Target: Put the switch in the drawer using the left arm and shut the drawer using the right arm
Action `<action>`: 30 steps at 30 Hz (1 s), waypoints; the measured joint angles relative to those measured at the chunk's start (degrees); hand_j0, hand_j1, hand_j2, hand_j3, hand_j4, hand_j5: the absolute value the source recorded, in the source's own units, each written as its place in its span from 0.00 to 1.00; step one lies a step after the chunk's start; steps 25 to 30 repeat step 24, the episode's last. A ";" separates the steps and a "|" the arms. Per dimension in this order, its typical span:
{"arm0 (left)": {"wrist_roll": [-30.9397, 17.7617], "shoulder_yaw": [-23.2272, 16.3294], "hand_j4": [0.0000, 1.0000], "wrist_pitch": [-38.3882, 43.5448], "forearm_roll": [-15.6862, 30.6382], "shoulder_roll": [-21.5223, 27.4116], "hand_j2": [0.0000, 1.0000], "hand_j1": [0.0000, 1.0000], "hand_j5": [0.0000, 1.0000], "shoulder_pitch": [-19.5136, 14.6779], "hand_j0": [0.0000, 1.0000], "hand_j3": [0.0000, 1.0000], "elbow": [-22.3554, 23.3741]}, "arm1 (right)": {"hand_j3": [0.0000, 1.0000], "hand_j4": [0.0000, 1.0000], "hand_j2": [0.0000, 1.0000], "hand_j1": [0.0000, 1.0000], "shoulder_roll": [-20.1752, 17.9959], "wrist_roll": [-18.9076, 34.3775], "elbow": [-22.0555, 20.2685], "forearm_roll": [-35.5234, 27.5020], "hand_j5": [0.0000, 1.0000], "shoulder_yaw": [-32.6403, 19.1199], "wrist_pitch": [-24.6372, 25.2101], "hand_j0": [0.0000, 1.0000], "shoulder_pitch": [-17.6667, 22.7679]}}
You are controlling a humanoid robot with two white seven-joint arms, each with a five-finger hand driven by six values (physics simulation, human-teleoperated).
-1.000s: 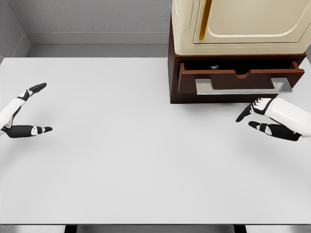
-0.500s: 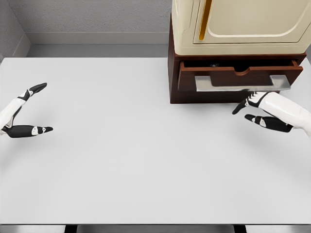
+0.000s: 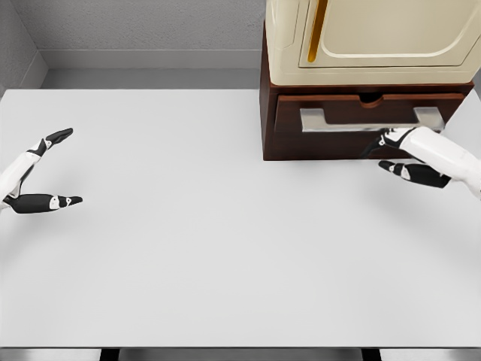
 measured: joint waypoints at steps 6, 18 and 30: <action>0.01 0.02 1.00 0.00 0.00 0.00 1.00 1.00 1.00 0.00 1.00 1.00 0.00 | 0.57 0.57 0.57 0.57 1.23 0.92 1.88 0.28 0.57 1.17 -0.03 0.57 -1.85; -0.03 0.66 1.00 0.00 -0.40 -0.70 1.00 1.00 1.00 -0.09 1.00 1.00 0.07 | 0.58 0.58 0.58 0.58 1.62 0.87 2.75 -0.13 0.58 1.98 -0.01 0.58 -2.02; -0.01 1.29 1.00 0.00 -1.51 -1.08 1.00 1.00 1.00 0.35 1.00 1.00 -0.66 | 0.58 0.58 0.58 0.58 -6.69 0.59 2.35 -1.00 0.58 1.34 -0.01 0.58 2.90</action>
